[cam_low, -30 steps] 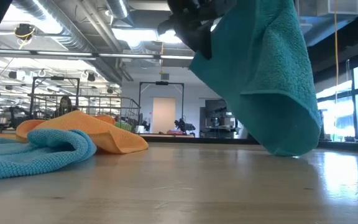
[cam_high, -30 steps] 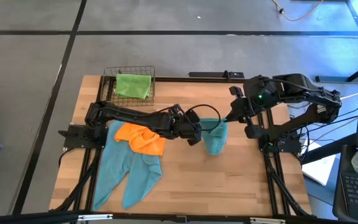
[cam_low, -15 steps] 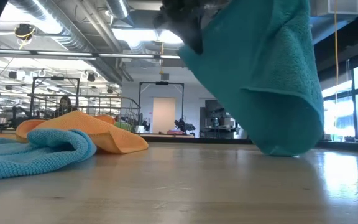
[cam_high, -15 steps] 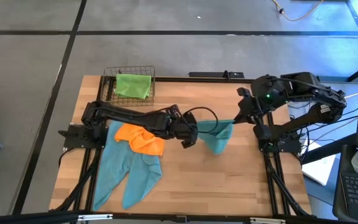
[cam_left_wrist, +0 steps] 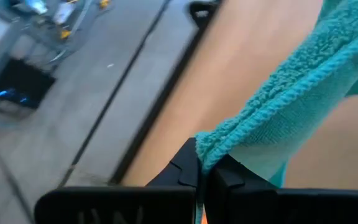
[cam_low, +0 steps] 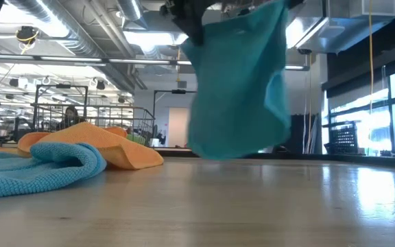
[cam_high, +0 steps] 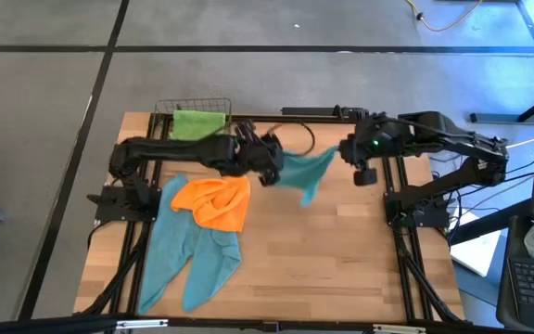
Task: Fold microfiber towels
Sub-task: Fold the blue microfiber cloth
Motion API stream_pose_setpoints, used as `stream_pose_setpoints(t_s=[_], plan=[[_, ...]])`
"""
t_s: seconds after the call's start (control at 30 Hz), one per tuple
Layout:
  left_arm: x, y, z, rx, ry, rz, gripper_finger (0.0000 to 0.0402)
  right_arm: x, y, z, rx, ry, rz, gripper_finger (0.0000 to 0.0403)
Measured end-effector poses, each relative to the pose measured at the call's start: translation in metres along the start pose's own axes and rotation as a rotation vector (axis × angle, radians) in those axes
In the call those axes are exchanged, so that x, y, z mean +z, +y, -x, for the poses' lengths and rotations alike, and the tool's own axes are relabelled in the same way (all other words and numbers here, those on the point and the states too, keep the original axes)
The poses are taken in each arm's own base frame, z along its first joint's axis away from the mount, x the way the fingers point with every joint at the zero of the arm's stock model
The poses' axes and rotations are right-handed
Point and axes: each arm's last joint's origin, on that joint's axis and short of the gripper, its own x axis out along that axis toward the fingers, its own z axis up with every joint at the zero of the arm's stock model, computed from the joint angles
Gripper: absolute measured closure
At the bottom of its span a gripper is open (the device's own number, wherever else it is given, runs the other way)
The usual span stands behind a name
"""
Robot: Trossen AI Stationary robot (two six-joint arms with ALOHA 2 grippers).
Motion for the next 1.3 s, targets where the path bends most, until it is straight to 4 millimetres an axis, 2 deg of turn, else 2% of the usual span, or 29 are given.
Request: stream_pose_setpoints(t_s=[0.13, 0.2, 0.27, 0.4, 0.5, 0.6, 0.7, 0.77, 0.9, 1.07, 1.2, 1.3], plan=[[0.004, 0.031, 0.007, 0.051, -0.018, 0.064, 0.0401, -0.005, -0.007, -0.018, -0.038, 0.032, -0.019, 0.0391], [0.005, 0.036, 0.008, 0.046, -0.023, 0.098, 0.0401, -0.01, -0.006, -0.031, 0.016, 0.051, -0.033, 0.0391], [0.004, 0.033, 0.006, -0.019, 0.002, 0.118, 0.0401, -0.018, 0.001, -0.05, 0.147, 0.056, -0.047, 0.0391], [-0.002, 0.005, -0.003, -0.145, 0.064, 0.117, 0.0402, -0.039, 0.032, -0.094, 0.484, 0.061, -0.078, 0.0391], [-0.017, -0.025, -0.01, -0.22, 0.142, 0.087, 0.0401, -0.056, 0.055, -0.12, 0.572, 0.134, -0.146, 0.0391], [-0.033, -0.044, -0.008, -0.269, 0.205, 0.04, 0.0401, -0.065, 0.072, -0.131, 0.618, 0.197, -0.209, 0.0391], [-0.041, -0.047, -0.004, -0.251, 0.245, -0.03, 0.0401, -0.066, 0.078, -0.131, 0.621, 0.192, -0.201, 0.0391], [-0.04, -0.039, -0.002, -0.215, 0.241, -0.059, 0.0401, -0.063, 0.072, -0.128, 0.506, 0.201, -0.179, 0.0393], [-0.028, -0.01, 0.003, -0.141, 0.19, -0.052, 0.0401, -0.049, 0.049, -0.113, 0.209, 0.197, -0.155, 0.0397], [-0.014, 0.039, 0.009, -0.028, 0.118, -0.017, 0.0401, -0.026, 0.013, -0.087, -0.166, 0.129, -0.15, 0.0385], [-0.013, 0.071, 0.013, -0.004, 0.101, 0.049, 0.0401, -0.016, -0.011, -0.069, -0.299, 0.063, -0.218, 0.0386], [-0.013, 0.076, 0.017, -0.01, 0.093, 0.072, 0.0401, -0.014, -0.018, -0.062, -0.318, 0.034, -0.259, 0.0395]])
